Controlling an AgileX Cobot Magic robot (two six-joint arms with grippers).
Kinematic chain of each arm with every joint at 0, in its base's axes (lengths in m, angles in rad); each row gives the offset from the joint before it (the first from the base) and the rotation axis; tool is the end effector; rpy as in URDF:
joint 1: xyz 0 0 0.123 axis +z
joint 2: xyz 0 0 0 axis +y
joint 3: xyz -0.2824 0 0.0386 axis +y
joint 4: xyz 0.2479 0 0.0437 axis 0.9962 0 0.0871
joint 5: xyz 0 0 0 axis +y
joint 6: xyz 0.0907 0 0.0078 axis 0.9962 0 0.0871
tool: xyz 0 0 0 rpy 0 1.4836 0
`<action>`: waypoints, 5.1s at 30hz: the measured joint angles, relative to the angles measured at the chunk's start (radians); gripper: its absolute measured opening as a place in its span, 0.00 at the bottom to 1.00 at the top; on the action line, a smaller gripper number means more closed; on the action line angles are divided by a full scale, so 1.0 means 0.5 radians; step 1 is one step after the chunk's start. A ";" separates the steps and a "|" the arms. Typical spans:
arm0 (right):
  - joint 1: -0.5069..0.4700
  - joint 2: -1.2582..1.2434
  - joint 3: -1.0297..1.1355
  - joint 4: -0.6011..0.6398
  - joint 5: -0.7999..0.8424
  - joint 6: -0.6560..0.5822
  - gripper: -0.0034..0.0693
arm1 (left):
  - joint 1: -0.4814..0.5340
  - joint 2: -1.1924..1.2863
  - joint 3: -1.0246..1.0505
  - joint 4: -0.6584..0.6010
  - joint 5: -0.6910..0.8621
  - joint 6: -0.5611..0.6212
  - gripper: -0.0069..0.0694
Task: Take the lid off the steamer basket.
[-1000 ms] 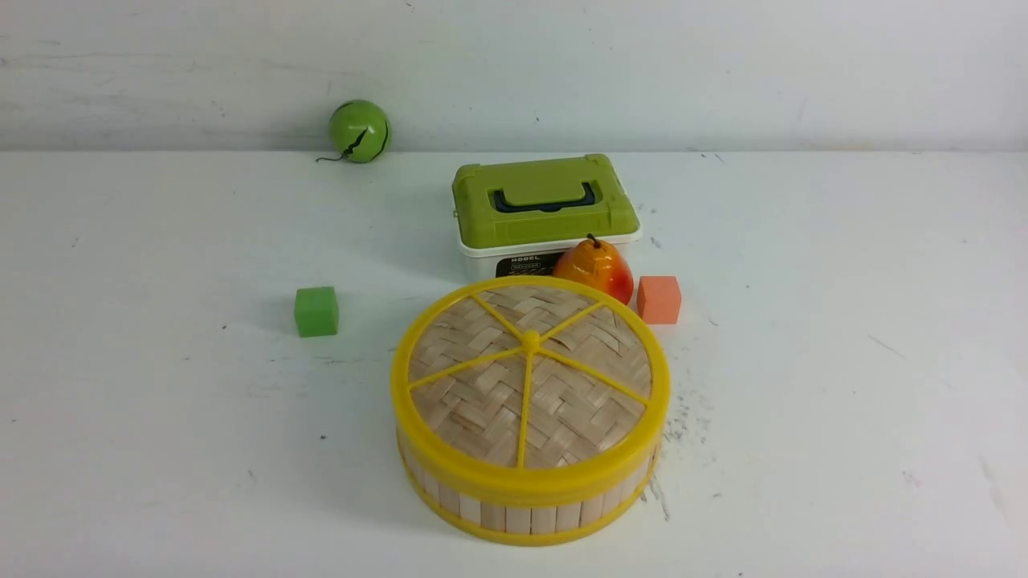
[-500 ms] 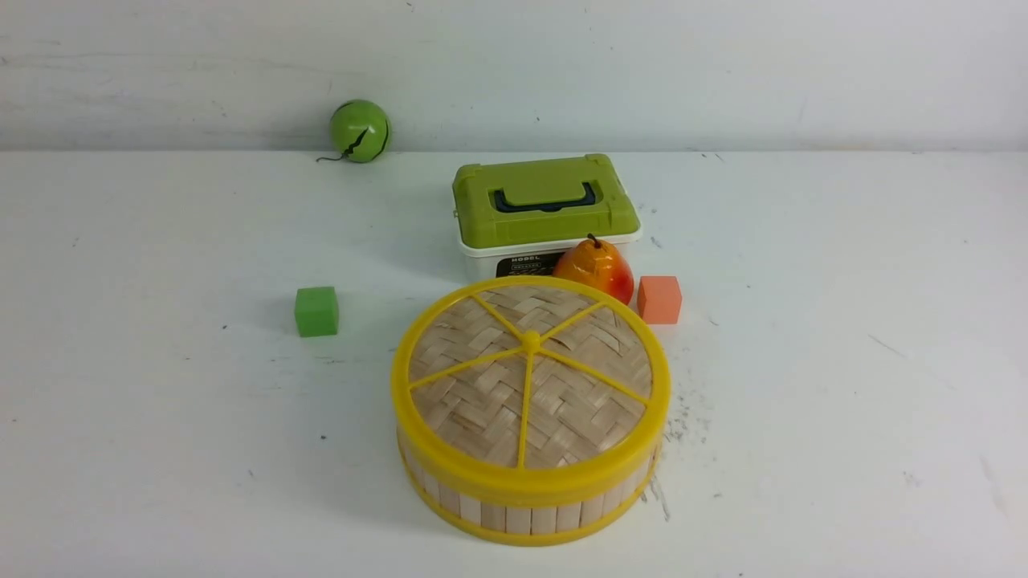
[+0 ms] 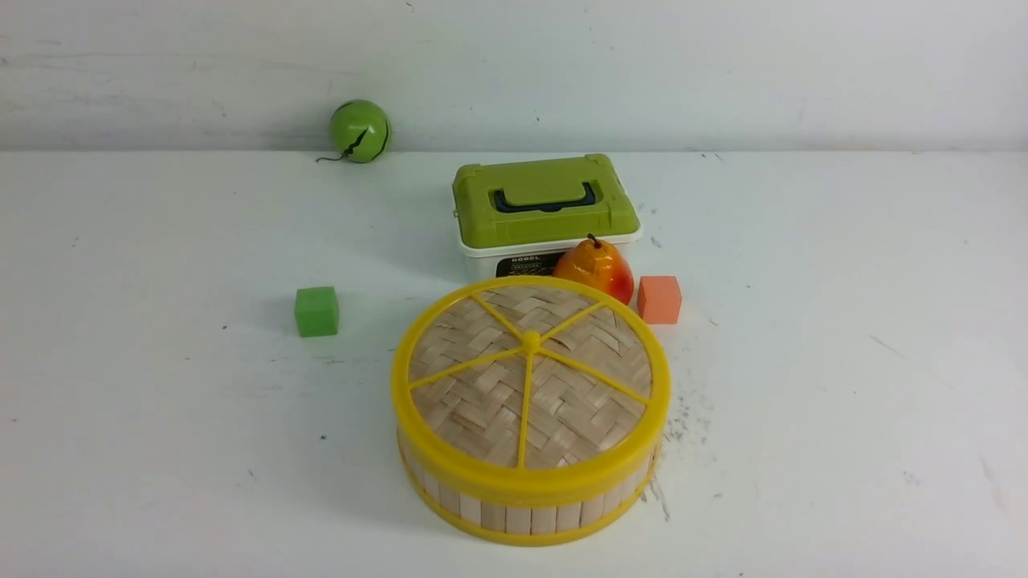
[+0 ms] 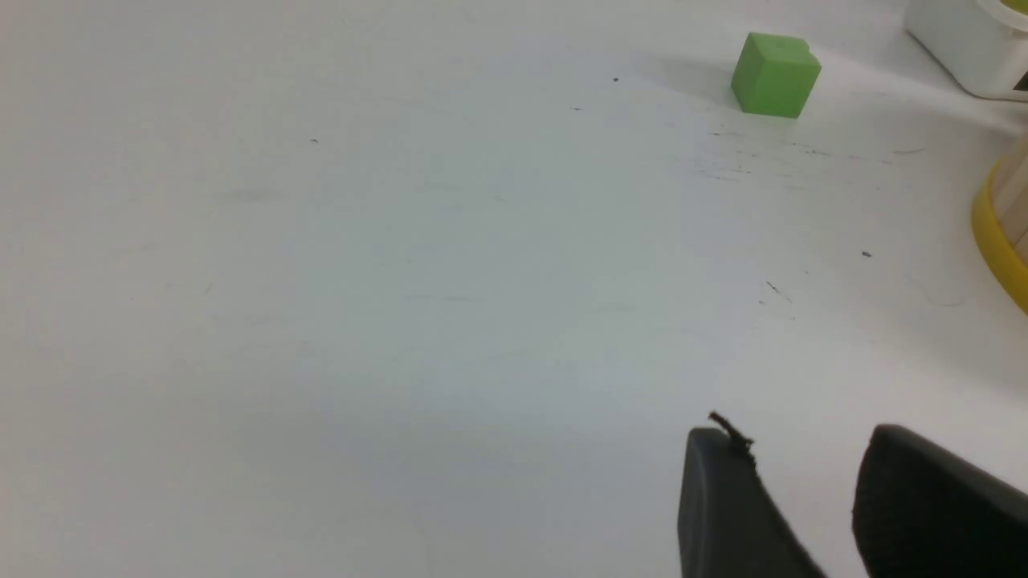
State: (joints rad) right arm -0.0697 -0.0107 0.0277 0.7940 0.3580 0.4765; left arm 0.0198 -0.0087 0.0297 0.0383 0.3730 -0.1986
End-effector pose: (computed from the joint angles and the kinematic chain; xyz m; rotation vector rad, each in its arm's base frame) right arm 0.0539 0.0191 0.1816 0.9796 1.6020 1.0516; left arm 0.0527 0.0023 0.1700 -0.1809 1.8695 -0.0853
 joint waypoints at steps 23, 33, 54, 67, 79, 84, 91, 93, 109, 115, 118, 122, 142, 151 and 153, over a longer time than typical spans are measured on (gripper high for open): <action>0.423 2.036 -2.617 -0.727 1.683 -1.863 0.03 | 0.000 0.000 0.000 0.000 0.000 0.000 0.40; 1.067 3.100 -3.254 -1.329 1.778 -1.487 0.06 | 0.000 0.000 0.000 0.000 0.000 0.000 0.40; 1.316 4.397 -4.240 -1.356 1.768 -1.291 0.60 | 0.000 0.000 0.000 0.000 0.000 0.000 0.40; 1.323 4.388 -4.242 -1.303 1.766 -1.291 0.19 | 0.000 0.000 0.000 0.000 0.000 0.000 0.40; 1.144 3.494 -3.878 -1.577 1.771 -1.246 0.19 | 0.000 0.000 0.000 0.000 0.000 0.000 0.40; 0.871 3.252 -3.335 -1.588 1.771 -1.217 0.19 | 0.000 0.000 0.000 0.000 0.000 0.000 0.40; 0.442 3.216 -2.558 -1.482 1.179 -1.084 0.19 | 0.000 0.000 0.000 0.000 0.000 0.000 0.40; 0.411 3.257 -2.447 -1.436 0.999 -1.079 0.19 | 0.000 0.000 0.000 0.000 0.000 0.000 0.40; 0.407 3.516 -2.383 -1.369 0.692 -1.079 0.42 | 0.000 0.000 0.000 0.000 0.000 0.000 0.40; 0.407 3.098 -2.412 -1.351 0.918 -1.079 0.54 | 0.000 0.000 0.000 0.000 0.000 0.000 0.40; 0.407 2.675 -2.299 -1.286 0.858 -1.091 0.46 | 0.000 0.000 0.000 0.000 0.000 0.000 0.40; 0.407 2.182 -2.071 -1.184 0.730 -1.148 0.30 | 0.000 0.000 0.000 0.000 0.000 0.000 0.40; 0.407 0.356 -1.171 -1.017 0.152 -1.389 0.02 | 0.000 0.000 0.000 0.000 0.000 0.000 0.40; 0.405 0.183 -1.039 -1.108 0.053 -1.391 0.02 | 0.000 0.000 0.000 0.000 0.000 0.000 0.40; 0.403 0.183 -0.930 -1.123 -0.049 -1.391 0.02 | 0.000 0.000 0.000 0.000 0.000 0.000 0.40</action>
State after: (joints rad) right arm 0.1316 0.0808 -0.4373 0.2322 0.3334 -0.2188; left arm 0.0198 -0.0087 0.0297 0.0383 0.3730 -0.1986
